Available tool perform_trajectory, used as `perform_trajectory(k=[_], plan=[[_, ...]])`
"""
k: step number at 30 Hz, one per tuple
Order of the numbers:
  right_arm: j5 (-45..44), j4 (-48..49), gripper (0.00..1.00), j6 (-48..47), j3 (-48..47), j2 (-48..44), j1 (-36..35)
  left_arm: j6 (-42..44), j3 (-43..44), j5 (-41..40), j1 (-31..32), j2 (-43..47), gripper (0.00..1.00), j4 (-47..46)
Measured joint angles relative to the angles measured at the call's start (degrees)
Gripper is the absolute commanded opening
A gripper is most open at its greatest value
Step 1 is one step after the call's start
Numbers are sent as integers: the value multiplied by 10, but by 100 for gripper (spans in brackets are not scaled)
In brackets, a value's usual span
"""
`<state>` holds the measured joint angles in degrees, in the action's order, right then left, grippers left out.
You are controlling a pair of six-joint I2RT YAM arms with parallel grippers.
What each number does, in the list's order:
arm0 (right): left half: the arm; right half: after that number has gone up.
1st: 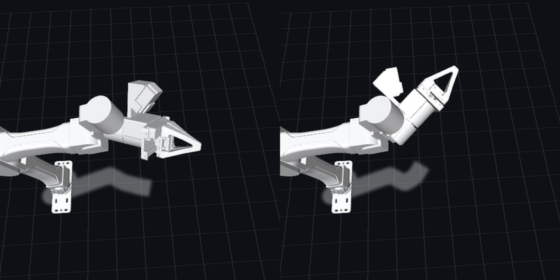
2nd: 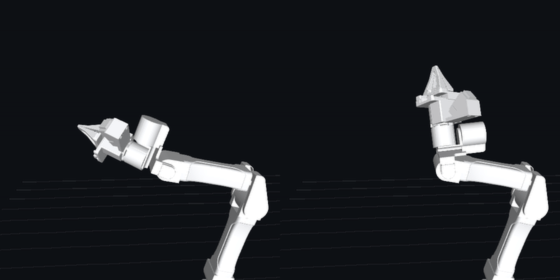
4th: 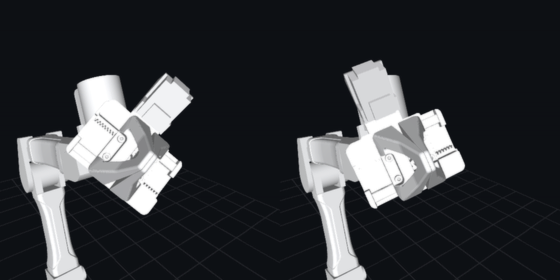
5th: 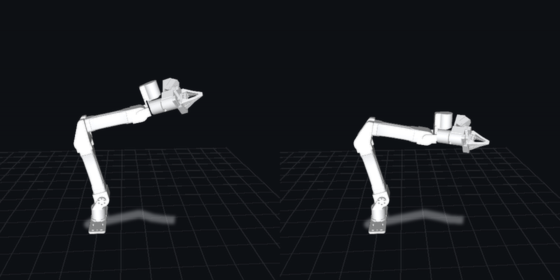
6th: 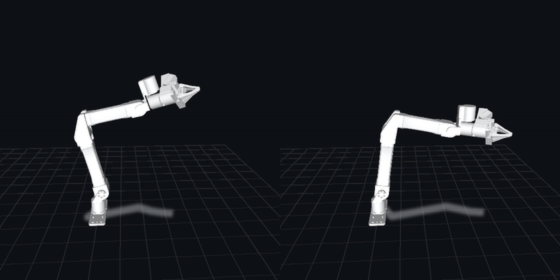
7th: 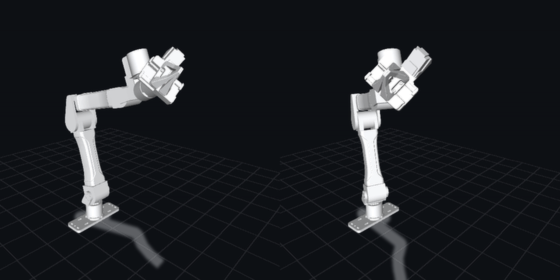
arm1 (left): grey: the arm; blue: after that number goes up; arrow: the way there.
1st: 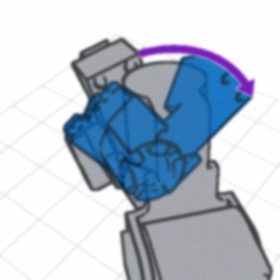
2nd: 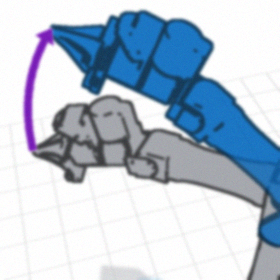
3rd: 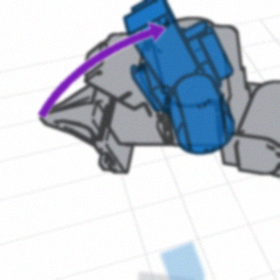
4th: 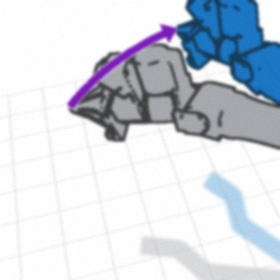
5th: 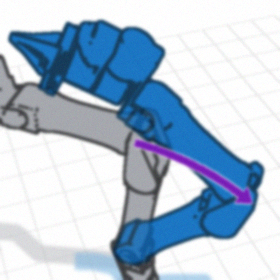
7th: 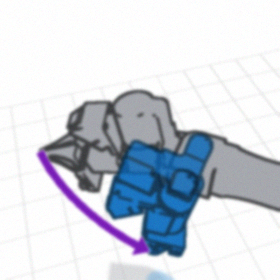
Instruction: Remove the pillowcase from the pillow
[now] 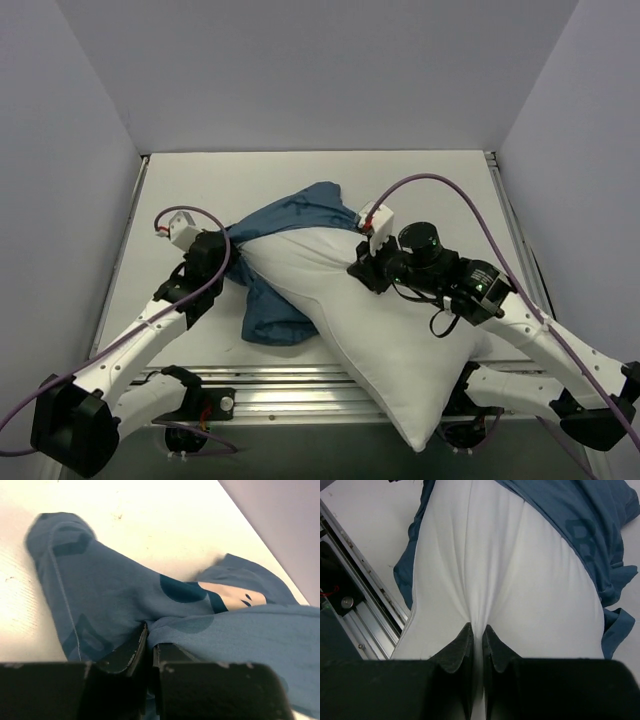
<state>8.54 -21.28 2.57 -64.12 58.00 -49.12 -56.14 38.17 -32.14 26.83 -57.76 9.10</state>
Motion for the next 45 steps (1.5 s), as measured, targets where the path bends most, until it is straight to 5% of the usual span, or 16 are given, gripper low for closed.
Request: perform_trajectory(k=[8, 13, 16, 17, 24, 33, 42, 45], plan=[[-2, 2, 0, 11, -4, -80, 12, 14, 4, -18, -104, -81, 23, 25], [-5, 38, 3, 30, -4, -10, 12, 64, 19, 3, -99, -82, 24, 16], [-22, 50, 31, 39, -4, 67, -5, 89, 34, 28, -88, -82, 24, 6], [-37, 52, 47, 39, -5, 91, -17, 95, 36, 35, -83, -81, 24, 5], [-186, 59, 99, 15, -69, 207, -183, 122, 38, 79, -61, -60, 24, 17], [-369, 104, 100, -71, -144, 335, -309, 131, 25, 111, -60, -20, 23, 41], [-454, 134, 99, -102, -109, 443, -319, 113, 10, 116, -73, -21, 23, 53], [-473, 145, 59, -99, -102, 445, -313, 101, 7, 117, -84, -22, 23, 58]])
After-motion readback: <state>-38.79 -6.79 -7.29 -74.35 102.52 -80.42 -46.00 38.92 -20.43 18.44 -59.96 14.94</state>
